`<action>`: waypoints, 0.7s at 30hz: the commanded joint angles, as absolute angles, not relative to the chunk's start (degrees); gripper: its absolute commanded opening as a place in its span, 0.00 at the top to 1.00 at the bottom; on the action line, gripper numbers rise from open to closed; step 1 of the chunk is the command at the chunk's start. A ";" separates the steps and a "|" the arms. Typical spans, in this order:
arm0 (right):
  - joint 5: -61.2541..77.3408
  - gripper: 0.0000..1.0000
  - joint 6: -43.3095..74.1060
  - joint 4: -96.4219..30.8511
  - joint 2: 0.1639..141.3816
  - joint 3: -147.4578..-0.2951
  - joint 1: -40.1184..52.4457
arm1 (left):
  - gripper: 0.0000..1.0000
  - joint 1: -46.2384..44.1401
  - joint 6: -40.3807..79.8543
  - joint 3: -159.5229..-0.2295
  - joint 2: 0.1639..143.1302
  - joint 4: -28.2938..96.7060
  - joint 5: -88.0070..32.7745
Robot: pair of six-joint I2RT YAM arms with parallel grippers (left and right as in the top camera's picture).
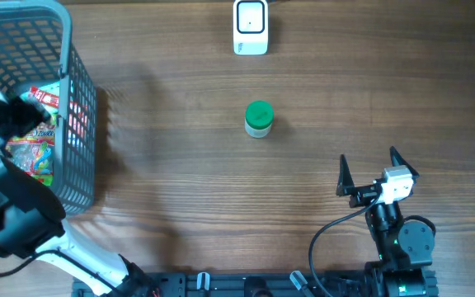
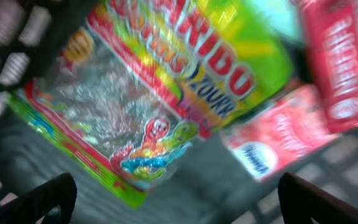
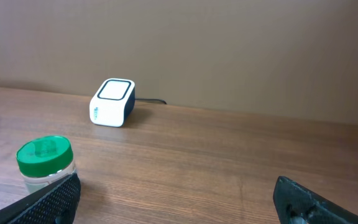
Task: Scan the item barcode
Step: 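Grasp the Haribo gummy bag in the basket with the left gripper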
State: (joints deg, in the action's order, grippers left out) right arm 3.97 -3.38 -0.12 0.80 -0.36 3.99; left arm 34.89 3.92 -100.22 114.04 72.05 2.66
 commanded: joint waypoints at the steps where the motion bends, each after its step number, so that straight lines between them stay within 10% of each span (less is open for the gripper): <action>1: 3.16 0.00 -4.36 0.03 0.71 -0.30 4.23 | 0.00 35.20 1.91 -92.27 114.45 67.16 4.60; 21: 3.16 0.00 -4.36 0.03 0.71 -0.30 4.23 | 0.02 35.22 0.23 -82.02 114.45 52.05 11.64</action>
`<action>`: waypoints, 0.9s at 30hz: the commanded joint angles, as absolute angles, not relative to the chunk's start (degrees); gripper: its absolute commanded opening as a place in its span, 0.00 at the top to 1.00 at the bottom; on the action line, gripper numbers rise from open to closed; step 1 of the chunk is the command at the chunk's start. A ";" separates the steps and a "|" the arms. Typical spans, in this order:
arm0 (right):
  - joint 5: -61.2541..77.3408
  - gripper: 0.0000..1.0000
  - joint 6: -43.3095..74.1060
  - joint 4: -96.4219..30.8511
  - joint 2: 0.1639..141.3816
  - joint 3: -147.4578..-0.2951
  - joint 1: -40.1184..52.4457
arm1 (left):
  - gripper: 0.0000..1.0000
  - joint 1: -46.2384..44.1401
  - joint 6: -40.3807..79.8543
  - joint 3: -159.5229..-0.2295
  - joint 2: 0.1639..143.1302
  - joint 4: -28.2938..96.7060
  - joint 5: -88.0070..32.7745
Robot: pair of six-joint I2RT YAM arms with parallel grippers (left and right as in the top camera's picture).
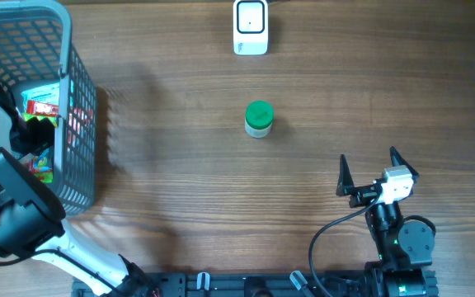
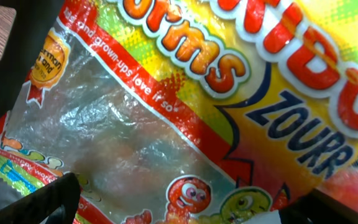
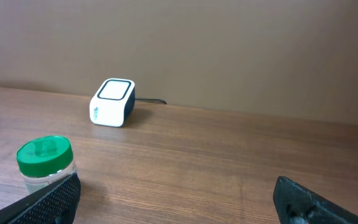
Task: Scan the item barcode
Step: 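Grasp the Haribo gummy bag in the basket with the left gripper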
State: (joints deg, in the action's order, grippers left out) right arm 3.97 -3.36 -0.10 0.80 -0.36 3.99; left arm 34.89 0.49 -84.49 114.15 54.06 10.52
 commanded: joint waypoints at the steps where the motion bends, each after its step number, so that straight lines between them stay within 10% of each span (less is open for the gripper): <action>1: 3.16 0.00 -4.36 0.03 0.71 -0.30 4.23 | 0.02 35.22 0.23 -81.06 114.45 51.11 11.64; 4: 3.16 0.00 -4.34 0.03 0.71 -0.30 4.23 | 0.29 35.22 0.21 -78.61 114.45 48.99 11.66; 7: 3.16 0.00 -4.36 0.03 0.71 -0.30 4.23 | 0.96 35.22 0.21 -78.37 114.43 48.82 11.68; 20: 3.16 0.00 -4.34 0.03 0.71 -0.30 4.23 | 0.96 35.00 11.55 -103.31 95.50 60.51 9.10; 27: 3.16 0.00 -4.36 0.03 0.71 -0.30 4.23 | 0.96 28.95 14.74 -105.86 75.92 65.80 -27.27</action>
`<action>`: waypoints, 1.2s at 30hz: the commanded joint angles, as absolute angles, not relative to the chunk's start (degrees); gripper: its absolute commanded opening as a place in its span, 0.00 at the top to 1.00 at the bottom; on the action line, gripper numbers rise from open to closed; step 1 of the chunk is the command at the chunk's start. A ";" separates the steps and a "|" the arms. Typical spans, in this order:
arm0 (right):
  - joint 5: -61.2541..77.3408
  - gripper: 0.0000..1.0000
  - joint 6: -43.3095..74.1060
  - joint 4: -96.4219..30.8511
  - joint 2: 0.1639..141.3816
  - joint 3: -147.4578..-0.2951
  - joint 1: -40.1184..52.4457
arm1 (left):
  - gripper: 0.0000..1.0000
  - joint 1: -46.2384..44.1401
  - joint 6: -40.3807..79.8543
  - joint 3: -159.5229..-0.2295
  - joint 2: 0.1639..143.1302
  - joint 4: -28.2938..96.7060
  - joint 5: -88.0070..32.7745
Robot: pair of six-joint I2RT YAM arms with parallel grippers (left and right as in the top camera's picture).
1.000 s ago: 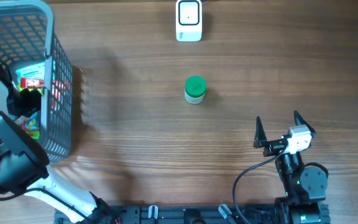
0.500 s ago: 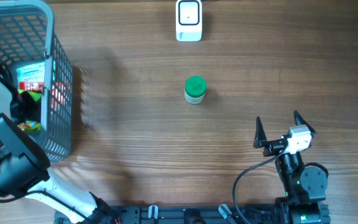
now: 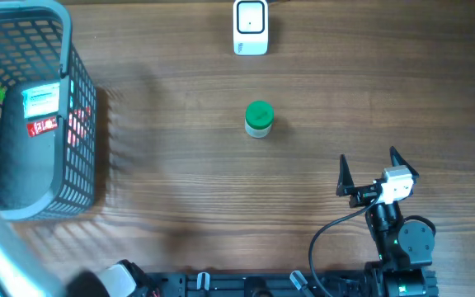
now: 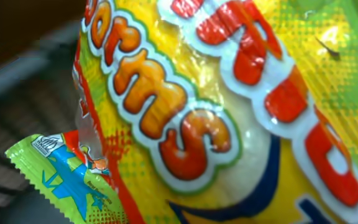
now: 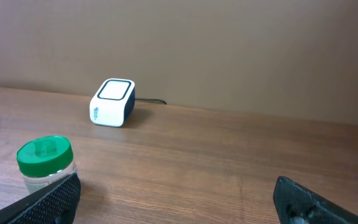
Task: Scan the item barcode
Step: 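Grasp the Haribo gummy bag in the basket with the left gripper, then place the Haribo bag on the table below the jar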
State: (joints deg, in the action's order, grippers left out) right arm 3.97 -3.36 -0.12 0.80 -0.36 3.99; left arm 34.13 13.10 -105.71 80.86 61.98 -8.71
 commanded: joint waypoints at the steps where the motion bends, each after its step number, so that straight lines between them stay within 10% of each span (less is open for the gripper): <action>1: 3.16 0.00 -4.34 0.03 0.71 -0.30 4.23 | 0.96 25.10 13.17 -105.86 74.85 68.69 -27.14; 10: 3.16 0.00 -4.34 0.03 0.71 -0.30 4.23 | 0.96 -16.36 17.85 -89.03 74.81 76.27 -1.61; 21: 3.16 0.00 -4.36 0.03 0.71 -0.30 4.23 | 0.93 -29.19 28.75 -44.58 76.29 34.63 -6.87; 24: 3.16 0.00 -4.34 0.03 0.71 -0.30 4.23 | 0.61 -28.97 27.07 -45.34 75.85 31.83 -4.64; 26: 3.16 0.00 -4.36 0.03 0.71 -0.30 4.23 | 0.00 -28.97 24.56 -47.40 75.81 31.48 -4.64; 36: 3.16 0.00 -4.36 0.03 0.71 -0.30 4.23 | 0.02 -29.10 23.68 -53.98 75.83 35.88 -8.97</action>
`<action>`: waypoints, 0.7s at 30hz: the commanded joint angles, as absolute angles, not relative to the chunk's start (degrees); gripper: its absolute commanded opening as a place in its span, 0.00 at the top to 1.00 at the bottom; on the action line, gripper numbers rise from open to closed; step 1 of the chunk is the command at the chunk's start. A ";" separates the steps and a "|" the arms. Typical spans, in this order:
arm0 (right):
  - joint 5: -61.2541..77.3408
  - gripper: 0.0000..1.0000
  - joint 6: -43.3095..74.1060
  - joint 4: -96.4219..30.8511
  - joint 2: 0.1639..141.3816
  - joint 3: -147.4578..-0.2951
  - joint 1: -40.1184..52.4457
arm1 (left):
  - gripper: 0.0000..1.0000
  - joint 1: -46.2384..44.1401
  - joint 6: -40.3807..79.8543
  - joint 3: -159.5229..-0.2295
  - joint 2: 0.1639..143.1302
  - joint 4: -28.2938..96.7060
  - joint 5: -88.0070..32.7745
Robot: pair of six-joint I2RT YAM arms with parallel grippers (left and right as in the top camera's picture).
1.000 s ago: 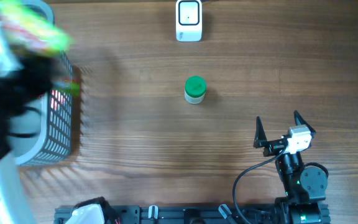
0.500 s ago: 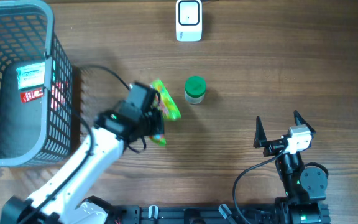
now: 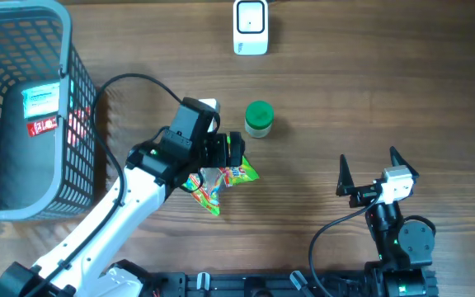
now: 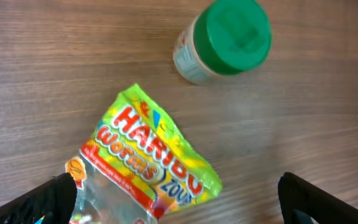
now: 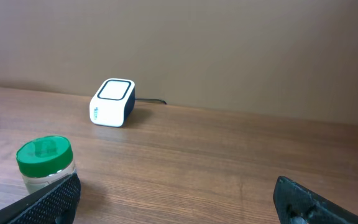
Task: Scan the item barcode
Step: 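Place the Haribo bag on the table below the jar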
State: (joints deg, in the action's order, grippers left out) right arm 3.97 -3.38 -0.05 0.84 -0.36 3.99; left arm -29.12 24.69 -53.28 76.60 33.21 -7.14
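Observation:
A yellow-green Haribo worms bag lies flat on the wooden table, just below and left of a green-lidded jar. My left gripper hovers over the bag, open, with nothing between its fingers. In the left wrist view the bag lies between the spread fingertips and the jar stands beyond it. The white barcode scanner stands at the table's far edge, also in the right wrist view. My right gripper rests open at the front right.
A grey wire basket stands at the far left with red packets inside. The jar stands between the bag and the scanner. The left arm stretches across the front left of the table.
The bag filled the left wrist view, held up by my left gripper near the basket. Now it lies on the table beside the jar and the left gripper is open above it.
My left gripper was open over the candy bag inside the basket, then lower with its fingers either side of the bag. Later the bag was out of the basket, held close to the camera. Now it lies released mid-table. The right arm has not moved.

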 commanded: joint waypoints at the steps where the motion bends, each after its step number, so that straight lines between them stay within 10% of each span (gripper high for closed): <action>1: 3.16 0.00 -4.36 0.03 0.71 -0.30 4.23 | 0.38 -29.08 23.14 -53.52 75.92 37.39 -8.95; 2: 3.16 0.00 -4.34 0.03 0.71 -0.30 4.23 | 0.96 -29.10 23.77 -52.36 76.05 37.54 -8.97; 21: 3.16 0.00 -4.34 0.03 0.71 -0.30 4.23 | 0.95 -31.33 25.76 -48.07 87.05 34.96 -19.92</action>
